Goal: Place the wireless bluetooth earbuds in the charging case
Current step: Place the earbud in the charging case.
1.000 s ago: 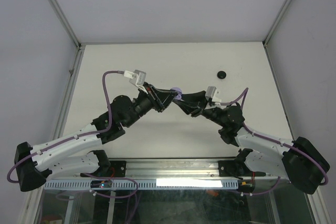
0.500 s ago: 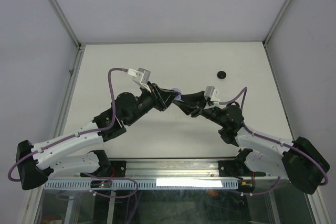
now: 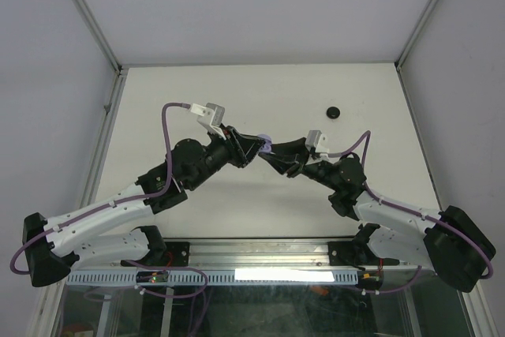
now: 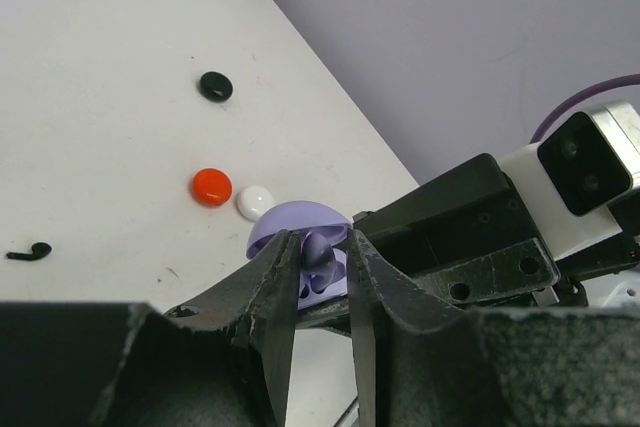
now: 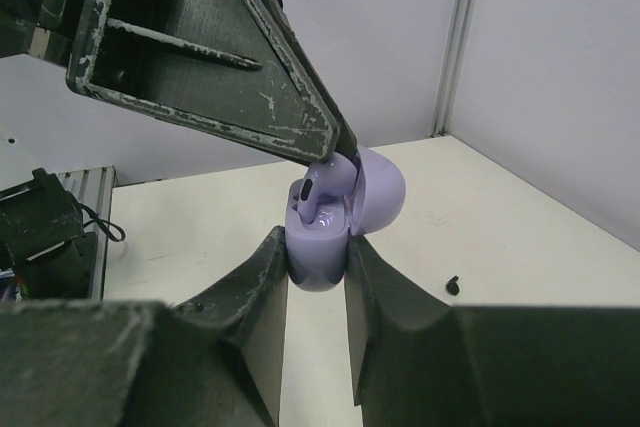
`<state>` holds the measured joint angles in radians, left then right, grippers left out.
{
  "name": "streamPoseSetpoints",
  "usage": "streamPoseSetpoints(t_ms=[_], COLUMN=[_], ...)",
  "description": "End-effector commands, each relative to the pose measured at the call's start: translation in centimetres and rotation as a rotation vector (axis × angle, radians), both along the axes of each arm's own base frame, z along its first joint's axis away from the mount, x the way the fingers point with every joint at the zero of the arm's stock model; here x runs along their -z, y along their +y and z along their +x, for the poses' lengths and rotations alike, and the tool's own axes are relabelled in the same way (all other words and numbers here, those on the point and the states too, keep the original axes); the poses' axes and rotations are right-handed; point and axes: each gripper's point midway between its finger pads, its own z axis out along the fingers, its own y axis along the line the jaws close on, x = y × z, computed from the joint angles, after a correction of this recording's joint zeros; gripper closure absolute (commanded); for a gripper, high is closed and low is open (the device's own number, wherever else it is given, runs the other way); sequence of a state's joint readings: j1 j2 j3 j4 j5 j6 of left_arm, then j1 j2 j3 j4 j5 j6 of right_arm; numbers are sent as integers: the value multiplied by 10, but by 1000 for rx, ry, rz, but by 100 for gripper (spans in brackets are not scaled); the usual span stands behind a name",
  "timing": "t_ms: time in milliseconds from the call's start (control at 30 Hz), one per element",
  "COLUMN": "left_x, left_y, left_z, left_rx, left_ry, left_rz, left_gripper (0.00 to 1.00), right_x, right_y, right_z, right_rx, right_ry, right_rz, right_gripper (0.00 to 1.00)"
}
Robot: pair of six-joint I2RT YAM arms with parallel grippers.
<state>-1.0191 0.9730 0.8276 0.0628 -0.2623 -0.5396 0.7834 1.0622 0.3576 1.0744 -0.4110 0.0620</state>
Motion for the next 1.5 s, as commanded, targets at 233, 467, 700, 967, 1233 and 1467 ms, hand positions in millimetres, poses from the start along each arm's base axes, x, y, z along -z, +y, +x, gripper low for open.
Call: streamPoseSetpoints(t_ms=[233, 467, 700, 967, 1233, 1467], left_x=[-10, -9, -9, -11, -10, -16], left_y=[0, -6, -10, -15, -17, -20], left_z=[2, -3, -5, -9, -13, -17], left_rx=[22, 78, 103, 146, 174, 203], left_ry=[-57, -88, -115, -141, -155, -178], left_rz=[53, 96, 127, 136, 141, 133], left_gripper=[72, 69, 67, 64, 61, 55], right_x=[-44, -40, -41, -38, -35, -33], right_y=[-1, 3, 5, 9, 13, 15], right_z=[-15, -13, -15, -17, -19, -19], right_rx=[-57, -61, -76, -107, -132, -138], right_ry=[-110, -104, -106, -96, -89, -80], right_rz=[91, 68, 61, 42, 25, 14], right_gripper=[100, 100, 100, 100, 100, 100])
